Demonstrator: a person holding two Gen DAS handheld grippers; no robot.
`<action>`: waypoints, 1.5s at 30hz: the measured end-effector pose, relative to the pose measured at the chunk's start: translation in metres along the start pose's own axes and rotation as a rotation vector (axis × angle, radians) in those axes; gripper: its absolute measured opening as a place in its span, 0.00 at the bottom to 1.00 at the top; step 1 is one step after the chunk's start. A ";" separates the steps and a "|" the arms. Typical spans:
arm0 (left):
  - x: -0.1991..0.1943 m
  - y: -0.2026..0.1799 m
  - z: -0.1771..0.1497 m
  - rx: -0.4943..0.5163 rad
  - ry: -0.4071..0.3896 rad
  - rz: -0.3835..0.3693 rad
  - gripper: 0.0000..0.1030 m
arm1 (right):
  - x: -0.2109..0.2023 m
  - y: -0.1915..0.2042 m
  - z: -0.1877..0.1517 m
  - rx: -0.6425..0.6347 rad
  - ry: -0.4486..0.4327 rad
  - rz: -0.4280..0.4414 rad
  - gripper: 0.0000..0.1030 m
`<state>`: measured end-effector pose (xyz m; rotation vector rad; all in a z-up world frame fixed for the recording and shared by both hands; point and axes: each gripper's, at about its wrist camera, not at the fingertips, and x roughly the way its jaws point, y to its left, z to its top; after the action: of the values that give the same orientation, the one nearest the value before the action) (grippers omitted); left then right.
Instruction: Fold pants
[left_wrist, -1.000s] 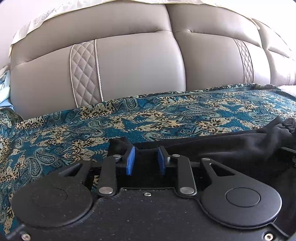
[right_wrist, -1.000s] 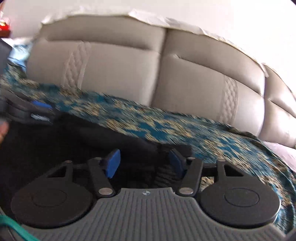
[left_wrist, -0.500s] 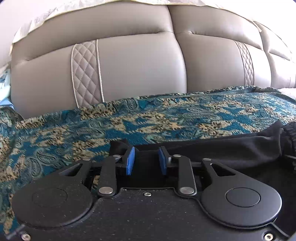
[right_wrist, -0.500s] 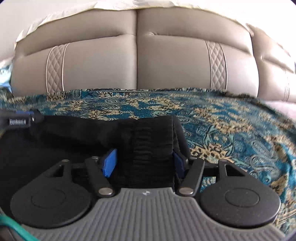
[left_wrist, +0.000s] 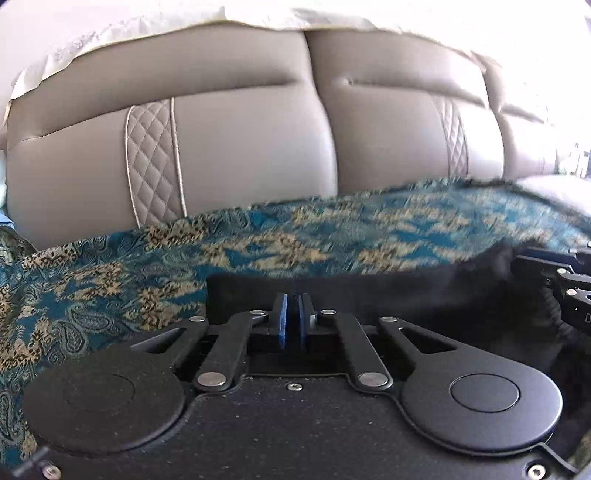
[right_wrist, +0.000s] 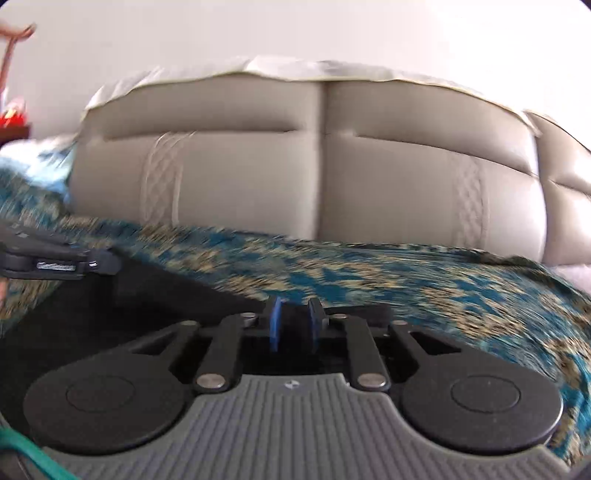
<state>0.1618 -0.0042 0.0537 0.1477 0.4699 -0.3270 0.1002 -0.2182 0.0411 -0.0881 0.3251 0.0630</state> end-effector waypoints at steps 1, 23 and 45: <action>0.004 -0.001 -0.002 0.000 0.007 0.014 0.06 | 0.005 0.005 -0.001 -0.017 0.012 -0.003 0.24; -0.003 0.005 -0.003 -0.046 0.042 0.038 0.33 | 0.034 0.023 -0.018 -0.139 0.062 -0.163 0.40; -0.144 -0.029 -0.101 0.056 0.114 0.107 0.33 | 0.026 0.020 -0.021 -0.121 0.033 -0.097 0.60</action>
<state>-0.0113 0.0293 0.0297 0.2464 0.5634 -0.2277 0.1164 -0.1991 0.0114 -0.2253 0.3498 -0.0153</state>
